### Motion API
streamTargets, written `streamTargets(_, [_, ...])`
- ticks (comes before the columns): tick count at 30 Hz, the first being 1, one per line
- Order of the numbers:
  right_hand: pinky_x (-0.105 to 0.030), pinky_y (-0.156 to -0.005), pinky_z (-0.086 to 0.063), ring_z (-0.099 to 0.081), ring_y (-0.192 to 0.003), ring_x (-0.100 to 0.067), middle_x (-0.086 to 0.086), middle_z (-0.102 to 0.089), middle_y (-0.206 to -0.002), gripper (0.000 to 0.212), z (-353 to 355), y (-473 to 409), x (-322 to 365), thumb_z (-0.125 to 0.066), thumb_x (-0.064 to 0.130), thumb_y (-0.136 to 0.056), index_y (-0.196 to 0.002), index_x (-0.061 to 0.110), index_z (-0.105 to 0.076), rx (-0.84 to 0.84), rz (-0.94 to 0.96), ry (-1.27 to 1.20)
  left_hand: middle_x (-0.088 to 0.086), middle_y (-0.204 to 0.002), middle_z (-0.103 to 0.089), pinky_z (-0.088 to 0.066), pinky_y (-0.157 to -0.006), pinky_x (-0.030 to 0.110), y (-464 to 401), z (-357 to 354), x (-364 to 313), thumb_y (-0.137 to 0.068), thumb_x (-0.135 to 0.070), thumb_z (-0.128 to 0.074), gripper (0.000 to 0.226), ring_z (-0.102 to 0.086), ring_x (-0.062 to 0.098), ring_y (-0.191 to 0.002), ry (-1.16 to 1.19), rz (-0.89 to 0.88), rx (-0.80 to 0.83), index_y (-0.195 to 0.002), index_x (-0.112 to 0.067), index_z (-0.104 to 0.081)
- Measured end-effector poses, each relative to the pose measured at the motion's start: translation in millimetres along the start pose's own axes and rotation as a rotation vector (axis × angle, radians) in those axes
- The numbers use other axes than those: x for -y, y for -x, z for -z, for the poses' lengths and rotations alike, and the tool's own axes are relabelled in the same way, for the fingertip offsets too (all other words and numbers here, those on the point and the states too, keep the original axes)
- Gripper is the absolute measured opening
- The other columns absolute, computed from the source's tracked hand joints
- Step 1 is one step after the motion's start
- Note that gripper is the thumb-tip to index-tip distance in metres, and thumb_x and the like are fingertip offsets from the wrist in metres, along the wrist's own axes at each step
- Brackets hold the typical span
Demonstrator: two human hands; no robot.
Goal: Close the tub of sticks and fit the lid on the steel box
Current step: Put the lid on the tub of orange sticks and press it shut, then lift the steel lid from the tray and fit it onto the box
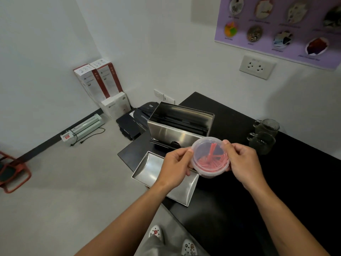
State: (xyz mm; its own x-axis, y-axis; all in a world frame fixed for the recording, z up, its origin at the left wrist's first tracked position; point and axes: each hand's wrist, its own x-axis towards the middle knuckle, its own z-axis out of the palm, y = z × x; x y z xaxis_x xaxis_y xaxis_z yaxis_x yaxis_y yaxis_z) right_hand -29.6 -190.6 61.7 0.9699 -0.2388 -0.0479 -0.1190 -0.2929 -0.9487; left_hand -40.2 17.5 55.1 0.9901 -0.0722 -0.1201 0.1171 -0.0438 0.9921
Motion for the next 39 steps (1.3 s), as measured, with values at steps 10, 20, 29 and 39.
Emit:
streamTargets(10, [-0.034,-0.056,-0.057,-0.071,-0.055,-0.019,-0.006,-0.071,-0.060,0.046,44,-3,-43,-0.059,0.046,-0.101,-0.072,0.013,-0.073,-0.106,-0.163,0.217,-0.008,-0.072,-0.065,-0.049,-0.055,0.018,-23,-50,35,-0.109,-0.029,-0.053,0.026,-0.055,0.003,-0.054,-0.176,0.066,0.194,-0.116,-0.026,-0.078])
streamTargets(20, [-0.037,-0.059,-0.058,-0.071,-0.060,-0.021,-0.005,-0.071,-0.063,0.043,62,-6,-80,-0.056,0.046,-0.102,-0.073,0.018,-0.071,-0.127,-0.199,0.326,0.013,-0.089,-0.074,-0.051,-0.063,0.018,-30,-73,54,-0.108,-0.028,-0.055,0.025,-0.056,-0.001,-0.056,-0.304,0.068,0.303,-0.124,-0.023,-0.073])
streamTargets(29, [-0.026,-0.060,-0.043,-0.057,-0.076,-0.004,0.013,-0.055,-0.088,0.022,65,-5,-64,-0.052,0.052,-0.098,-0.093,0.035,-0.064,-0.248,0.039,0.577,-0.003,-0.096,-0.077,-0.055,-0.066,0.015,-34,-29,60,-0.106,-0.032,-0.059,0.036,-0.069,-0.007,-0.069,-0.299,0.087,0.188,-0.139,-0.018,-0.062])
streamTargets(39, [-0.008,-0.070,-0.046,-0.061,-0.079,0.002,0.006,-0.066,-0.104,0.012,-24,23,-17,-0.072,0.018,-0.096,-0.106,0.023,-0.074,0.030,0.151,0.074,-0.004,-0.105,-0.077,-0.057,-0.088,0.027,-35,75,67,-0.105,-0.034,-0.060,0.033,-0.073,0.011,-0.098,-0.515,-0.011,-0.083,-0.134,-0.019,-0.068])
